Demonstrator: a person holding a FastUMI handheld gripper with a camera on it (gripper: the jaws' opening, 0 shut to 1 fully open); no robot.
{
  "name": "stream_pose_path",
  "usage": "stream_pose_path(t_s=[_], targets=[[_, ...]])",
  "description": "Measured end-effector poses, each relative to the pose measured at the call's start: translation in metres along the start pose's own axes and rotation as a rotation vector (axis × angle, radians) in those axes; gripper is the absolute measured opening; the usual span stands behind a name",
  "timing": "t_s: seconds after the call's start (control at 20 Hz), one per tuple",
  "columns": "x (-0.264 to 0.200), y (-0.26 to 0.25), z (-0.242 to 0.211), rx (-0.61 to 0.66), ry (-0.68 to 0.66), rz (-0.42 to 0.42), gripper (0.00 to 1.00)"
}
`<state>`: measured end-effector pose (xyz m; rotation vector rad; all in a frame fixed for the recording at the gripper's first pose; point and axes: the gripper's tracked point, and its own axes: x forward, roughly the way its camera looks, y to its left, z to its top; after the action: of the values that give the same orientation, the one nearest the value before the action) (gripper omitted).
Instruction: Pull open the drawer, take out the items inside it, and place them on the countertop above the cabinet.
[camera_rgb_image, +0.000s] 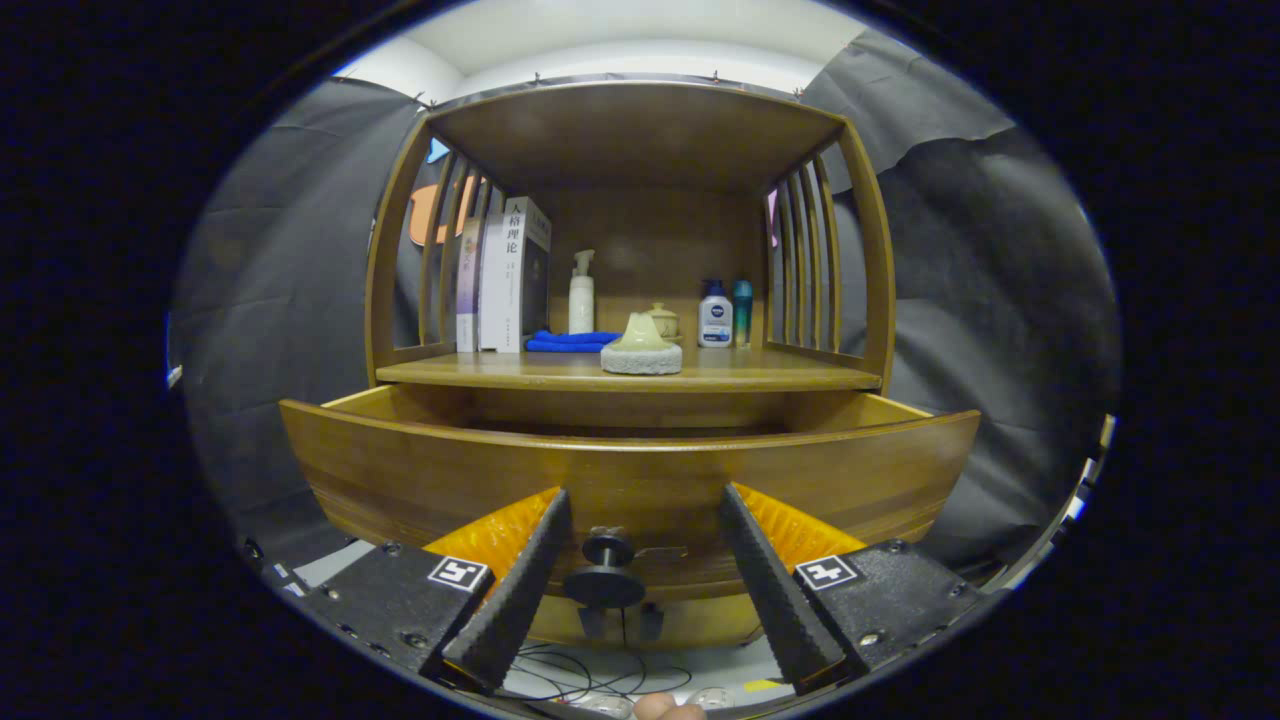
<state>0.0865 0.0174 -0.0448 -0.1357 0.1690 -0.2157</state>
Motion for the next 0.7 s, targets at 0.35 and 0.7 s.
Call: stream_pose_path(t_s=[0.35,0.7], targets=[[0.025,0.0,0.004,0.012,0.008,0.004,0.97],[0.052,0.001,0.012,0.037,0.034,0.007,0.97]])
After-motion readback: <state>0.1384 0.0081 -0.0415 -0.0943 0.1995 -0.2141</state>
